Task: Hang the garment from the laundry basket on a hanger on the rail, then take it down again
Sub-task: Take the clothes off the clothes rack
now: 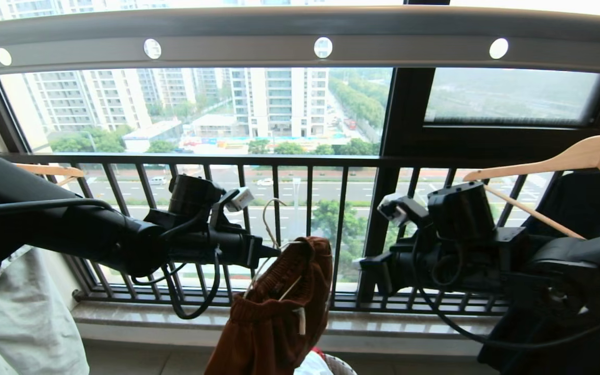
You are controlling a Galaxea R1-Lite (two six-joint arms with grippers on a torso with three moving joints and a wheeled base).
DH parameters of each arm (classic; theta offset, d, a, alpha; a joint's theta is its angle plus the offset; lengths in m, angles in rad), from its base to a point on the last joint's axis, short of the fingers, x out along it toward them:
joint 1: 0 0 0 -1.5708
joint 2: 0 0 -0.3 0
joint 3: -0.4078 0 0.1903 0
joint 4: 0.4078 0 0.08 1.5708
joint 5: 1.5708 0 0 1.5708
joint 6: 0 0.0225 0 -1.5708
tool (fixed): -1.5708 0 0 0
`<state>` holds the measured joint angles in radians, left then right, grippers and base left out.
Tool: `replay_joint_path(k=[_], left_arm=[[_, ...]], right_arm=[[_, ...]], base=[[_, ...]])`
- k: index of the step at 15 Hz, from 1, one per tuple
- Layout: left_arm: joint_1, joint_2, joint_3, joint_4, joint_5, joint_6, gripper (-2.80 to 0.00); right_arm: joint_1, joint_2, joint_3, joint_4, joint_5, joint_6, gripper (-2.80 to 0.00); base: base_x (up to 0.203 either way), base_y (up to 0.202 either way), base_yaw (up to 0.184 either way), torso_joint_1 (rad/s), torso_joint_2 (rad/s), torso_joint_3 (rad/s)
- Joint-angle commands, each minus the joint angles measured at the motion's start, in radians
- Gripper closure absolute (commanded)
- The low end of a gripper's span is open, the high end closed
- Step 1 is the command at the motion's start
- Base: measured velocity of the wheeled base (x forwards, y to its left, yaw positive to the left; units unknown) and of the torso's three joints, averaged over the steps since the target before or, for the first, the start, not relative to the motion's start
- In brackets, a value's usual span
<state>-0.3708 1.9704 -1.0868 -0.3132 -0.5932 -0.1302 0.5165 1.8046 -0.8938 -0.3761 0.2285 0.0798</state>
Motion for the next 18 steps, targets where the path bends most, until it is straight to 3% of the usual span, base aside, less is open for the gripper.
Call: replay_joint_path(k=[1, 2, 3, 6, 9, 18], left_arm=[[-0.010, 0.009, 0.003, -0.003, -0.002, -0.007, 0.00], [-0.019, 0.003, 0.002, -0.004, -0.002, -0.024, 0.00], [-0.022, -0.003, 0.004, -0.003, -0.002, -0.035, 0.00], [-0.034, -0.019, 0.005, -0.003, 0.004, -0.039, 0.00], [-0.038, -0.029, 0.005, -0.003, 0.009, -0.051, 0.00], [-0.050, -0.077, 0.023, -0.002, 0.007, -0.052, 0.00]], right_arm=[[0.011, 0.102, -0.012, -0.013, -0.012, 0.021, 0.00], [0.015, 0.125, -0.026, -0.017, -0.037, 0.038, -2.27], [0.019, 0.152, -0.047, -0.027, -0.069, 0.071, -2.80], [0.063, 0.200, -0.062, -0.108, -0.125, 0.140, -2.80], [0.132, 0.279, -0.091, -0.190, -0.319, 0.191, -2.80], [0.138, 0.337, -0.102, -0.316, -0.374, 0.197, -2.80]], base=[[0.000, 0.000, 0.000, 0.000, 0.00, 0.000], [0.000, 0.000, 0.000, 0.000, 0.00, 0.000], [0.000, 0.000, 0.000, 0.000, 0.00, 0.000], [0.000, 0.000, 0.000, 0.000, 0.00, 0.000], [0.000, 0.000, 0.000, 0.000, 0.00, 0.000], [0.000, 0.000, 0.000, 0.000, 0.00, 0.000]])
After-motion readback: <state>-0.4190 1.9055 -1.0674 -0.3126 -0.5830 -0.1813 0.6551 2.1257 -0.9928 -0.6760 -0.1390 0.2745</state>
